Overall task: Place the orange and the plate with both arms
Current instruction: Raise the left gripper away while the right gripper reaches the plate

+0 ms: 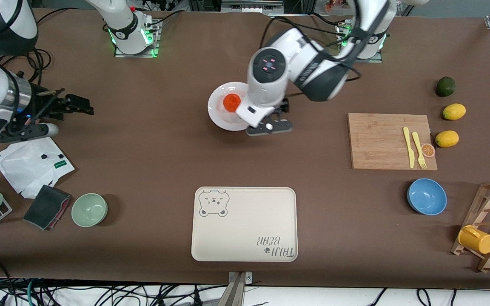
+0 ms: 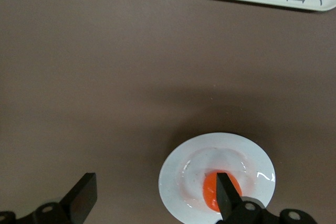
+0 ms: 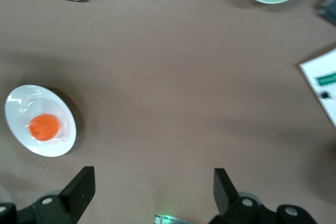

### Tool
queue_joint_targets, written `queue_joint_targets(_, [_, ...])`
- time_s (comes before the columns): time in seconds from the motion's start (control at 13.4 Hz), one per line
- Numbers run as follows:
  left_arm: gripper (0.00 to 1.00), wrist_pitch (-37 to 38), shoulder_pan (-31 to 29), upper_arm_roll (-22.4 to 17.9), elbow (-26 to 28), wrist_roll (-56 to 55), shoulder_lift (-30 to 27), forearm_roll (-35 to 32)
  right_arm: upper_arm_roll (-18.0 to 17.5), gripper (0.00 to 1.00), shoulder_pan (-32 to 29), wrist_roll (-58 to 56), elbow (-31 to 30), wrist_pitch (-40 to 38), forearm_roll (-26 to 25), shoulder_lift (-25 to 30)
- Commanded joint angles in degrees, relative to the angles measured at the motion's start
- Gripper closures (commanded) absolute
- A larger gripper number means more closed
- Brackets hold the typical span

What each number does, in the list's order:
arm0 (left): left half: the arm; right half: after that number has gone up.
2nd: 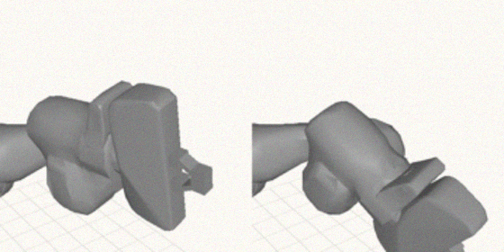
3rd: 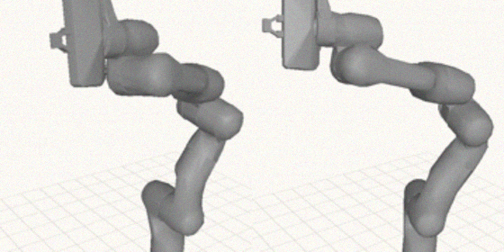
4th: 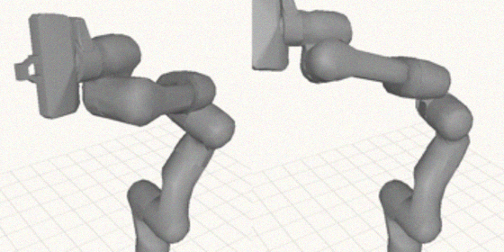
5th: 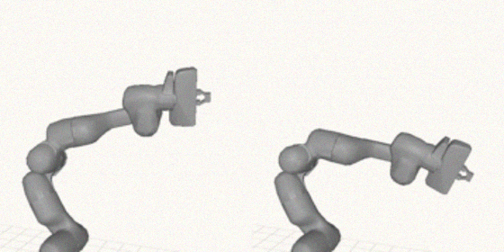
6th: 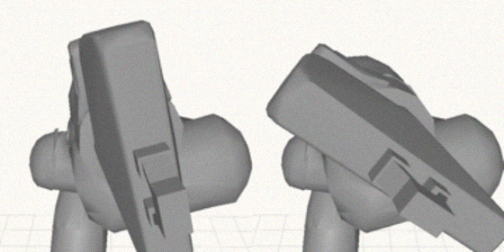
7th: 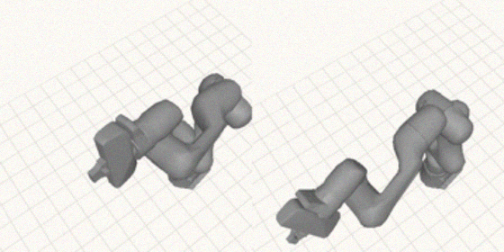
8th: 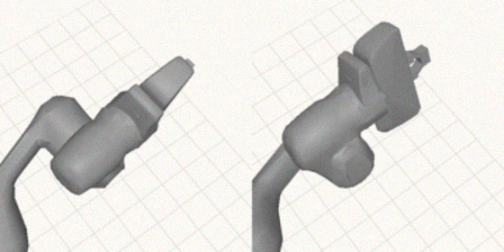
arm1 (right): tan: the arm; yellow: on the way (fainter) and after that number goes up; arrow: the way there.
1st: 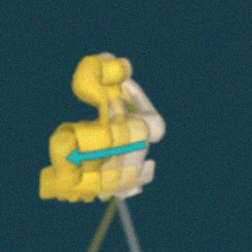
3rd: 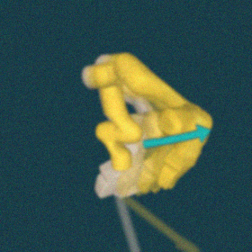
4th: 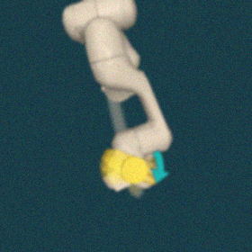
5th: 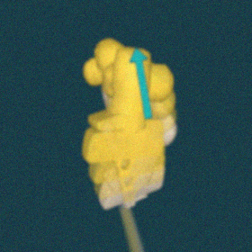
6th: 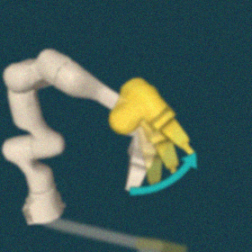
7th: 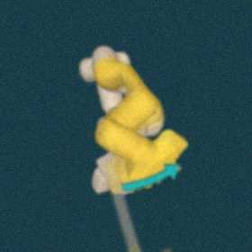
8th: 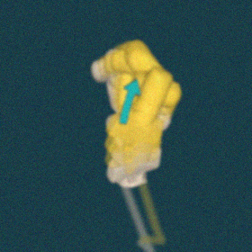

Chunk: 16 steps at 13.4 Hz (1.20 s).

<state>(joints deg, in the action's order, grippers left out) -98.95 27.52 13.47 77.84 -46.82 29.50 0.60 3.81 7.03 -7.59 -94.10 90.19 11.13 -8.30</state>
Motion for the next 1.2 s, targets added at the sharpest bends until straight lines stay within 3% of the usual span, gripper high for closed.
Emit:
queue_joint_targets(0.0, [0.00,4.11,-7.18,0.86,-2.69,9.00,-1.98,-1.04,-0.30,0.00,-0.53,-5.05,-8.53,5.51,6.51,1.97])
queue_joint_targets(0.22, [0.00,9.20,-14.05,0.51,-2.61,22.52,-5.50,-0.34,-0.65,0.00,-0.53,-10.68,-17.40,11.13,13.02,1.62])
queue_joint_targets(0.3, [0.00,10.52,-13.46,-1.93,-2.08,28.04,-7.68,-0.86,-2.21,0.00,-0.62,-11.30,-19.87,13.32,13.47,1.53])
queue_joint_targets(0.52, [0.00,16.85,-15.73,-3.36,-2.78,31.44,-11.38,-0.16,-5.12,0.00,-0.62,-12.44,-26.64,19.31,20.48,0.84])
queue_joint_targets(0.6, [0.00,16.69,-18.96,-3.62,-1.91,32.92,-12.79,1.14,-6.26,0.00,-0.53,-13.84,-28.49,21.15,22.34,0.48])
queue_joint_targets(0.67, [0.00,16.68,-20.21,-4.32,0.19,37.20,-15.24,2.29,-7.14,0.00,-0.53,-15.85,-30.08,22.91,23.66,0.04])
queue_joint_targets(0.9, [0.00,14.33,-20.84,-11.69,5.81,44.09,-21.04,4.40,-9.25,0.00,-0.53,-23.58,-34.65,26.60,30.15,-3.03])
queue_joint_targets(1.12, [0.00,2.65,-26.19,-12.24,19.59,44.10,-31.66,4.41,-14.16,0.00,-0.53,-27.55,-37.99,34.06,35.17,-5.58])
